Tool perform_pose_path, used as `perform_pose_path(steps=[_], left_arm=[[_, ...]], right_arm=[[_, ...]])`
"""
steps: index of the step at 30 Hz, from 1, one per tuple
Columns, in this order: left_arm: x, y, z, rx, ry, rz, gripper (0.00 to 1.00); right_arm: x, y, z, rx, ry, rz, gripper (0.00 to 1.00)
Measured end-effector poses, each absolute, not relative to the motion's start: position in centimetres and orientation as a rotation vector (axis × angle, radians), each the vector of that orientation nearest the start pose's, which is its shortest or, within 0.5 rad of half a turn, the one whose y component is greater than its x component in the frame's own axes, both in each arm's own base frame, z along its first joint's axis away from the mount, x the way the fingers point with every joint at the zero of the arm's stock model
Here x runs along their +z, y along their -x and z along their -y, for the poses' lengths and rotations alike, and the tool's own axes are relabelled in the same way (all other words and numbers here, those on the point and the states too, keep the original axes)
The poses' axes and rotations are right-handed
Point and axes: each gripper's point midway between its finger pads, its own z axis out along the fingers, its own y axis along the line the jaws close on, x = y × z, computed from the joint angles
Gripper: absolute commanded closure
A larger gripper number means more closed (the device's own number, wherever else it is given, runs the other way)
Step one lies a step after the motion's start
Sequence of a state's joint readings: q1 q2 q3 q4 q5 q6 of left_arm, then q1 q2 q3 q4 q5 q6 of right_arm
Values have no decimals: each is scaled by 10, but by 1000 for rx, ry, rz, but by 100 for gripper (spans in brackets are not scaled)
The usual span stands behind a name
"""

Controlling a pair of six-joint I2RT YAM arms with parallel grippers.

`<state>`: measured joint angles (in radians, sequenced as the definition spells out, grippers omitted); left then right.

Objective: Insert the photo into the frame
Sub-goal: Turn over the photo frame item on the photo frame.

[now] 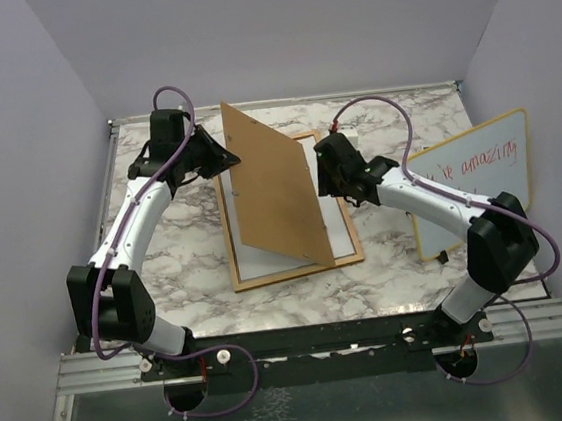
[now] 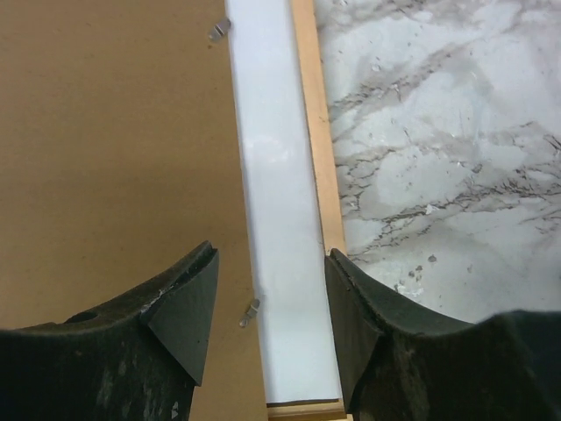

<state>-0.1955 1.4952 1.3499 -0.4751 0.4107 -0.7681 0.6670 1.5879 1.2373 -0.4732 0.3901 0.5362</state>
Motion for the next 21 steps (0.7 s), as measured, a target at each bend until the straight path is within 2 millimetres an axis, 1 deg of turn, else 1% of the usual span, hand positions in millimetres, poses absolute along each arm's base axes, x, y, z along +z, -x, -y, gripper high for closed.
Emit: perform_pose_path(steps=[3,6,9,15,21], left_arm=[[236,-388,177,-1002,440,-2276,100],[231,-388,179,-1035,462,-2261,100],[227,-388,181,-1063,479,-2243,100],[228,-392,184,-1095,479,-2205,100],[229,-397,183,-1104,465,-2170,100]], right_arm=[[125,-355,-213,68,-35,-2362,48],[113,-352,-203,30,-50,-2386,49],[106,-350,-195,10,-70,-2400,49],[96,-350,-179,-15,-126,-2419,50],[89,-346,-169,-19,-171,-2430,51]])
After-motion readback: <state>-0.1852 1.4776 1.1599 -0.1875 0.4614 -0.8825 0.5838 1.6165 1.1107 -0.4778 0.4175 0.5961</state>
